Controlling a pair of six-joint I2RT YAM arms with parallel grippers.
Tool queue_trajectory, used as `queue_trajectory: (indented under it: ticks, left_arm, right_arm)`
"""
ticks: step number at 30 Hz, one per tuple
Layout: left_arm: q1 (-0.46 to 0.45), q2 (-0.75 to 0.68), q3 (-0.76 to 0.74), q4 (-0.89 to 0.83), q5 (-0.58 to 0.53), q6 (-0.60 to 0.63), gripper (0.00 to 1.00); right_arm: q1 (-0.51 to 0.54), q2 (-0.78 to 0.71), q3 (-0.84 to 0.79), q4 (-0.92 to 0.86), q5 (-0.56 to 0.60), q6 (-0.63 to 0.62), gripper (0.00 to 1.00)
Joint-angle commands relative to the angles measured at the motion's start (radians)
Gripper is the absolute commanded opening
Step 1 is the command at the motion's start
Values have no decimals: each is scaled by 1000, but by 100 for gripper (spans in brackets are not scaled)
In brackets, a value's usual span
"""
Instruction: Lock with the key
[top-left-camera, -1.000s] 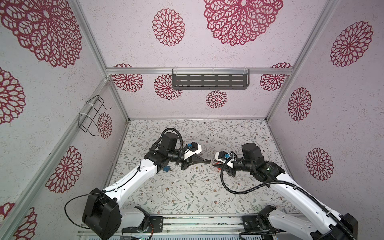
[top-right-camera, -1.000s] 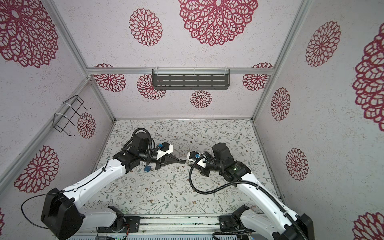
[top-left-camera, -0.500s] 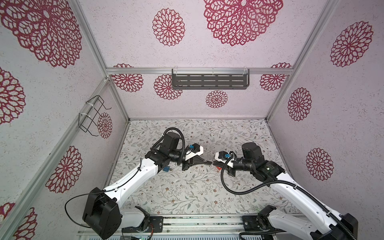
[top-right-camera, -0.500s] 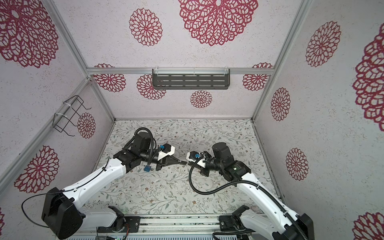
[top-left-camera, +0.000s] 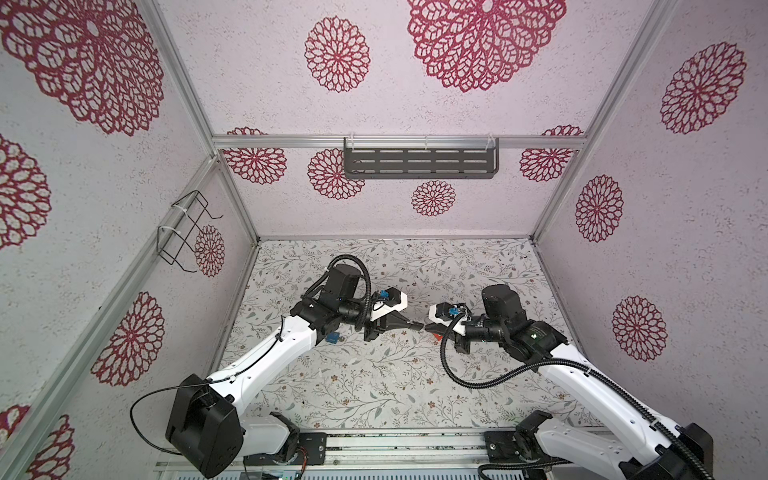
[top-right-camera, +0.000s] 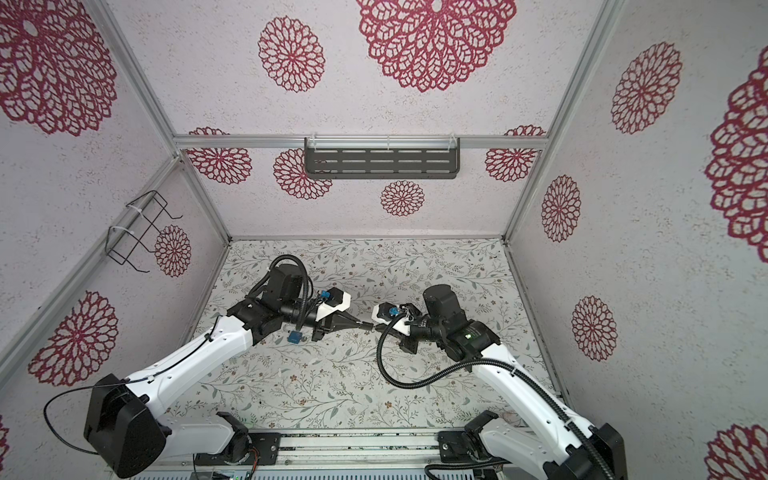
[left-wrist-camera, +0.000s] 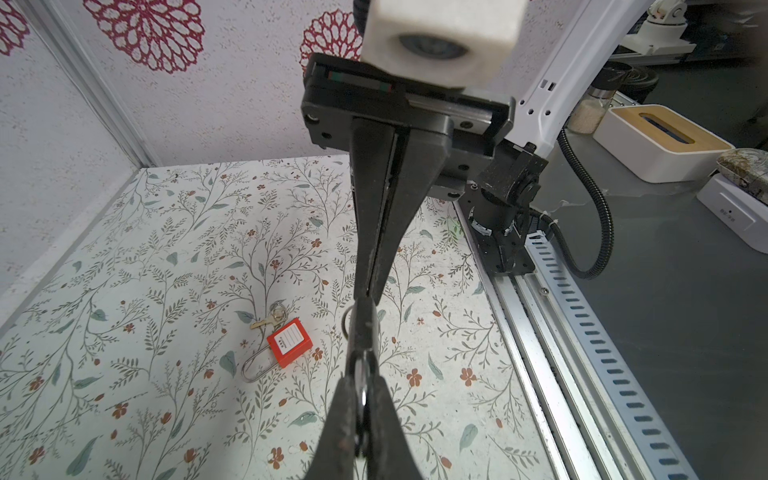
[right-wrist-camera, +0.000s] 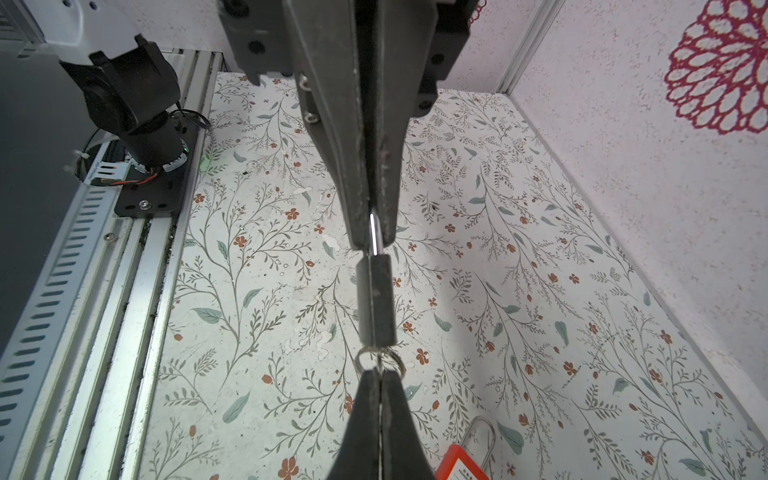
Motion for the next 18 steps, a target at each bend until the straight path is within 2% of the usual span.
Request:
queue_trajectory:
  ticks: [1,18]
  left_arm:
    - [-12,8,26,-3,23,19,0]
    - [-12,5,31,-52,5,63,0]
  right_arm:
    - [-1,-2,42,4,-23,-11,1]
    - [-1,-5,49,-44,-2,-47,0]
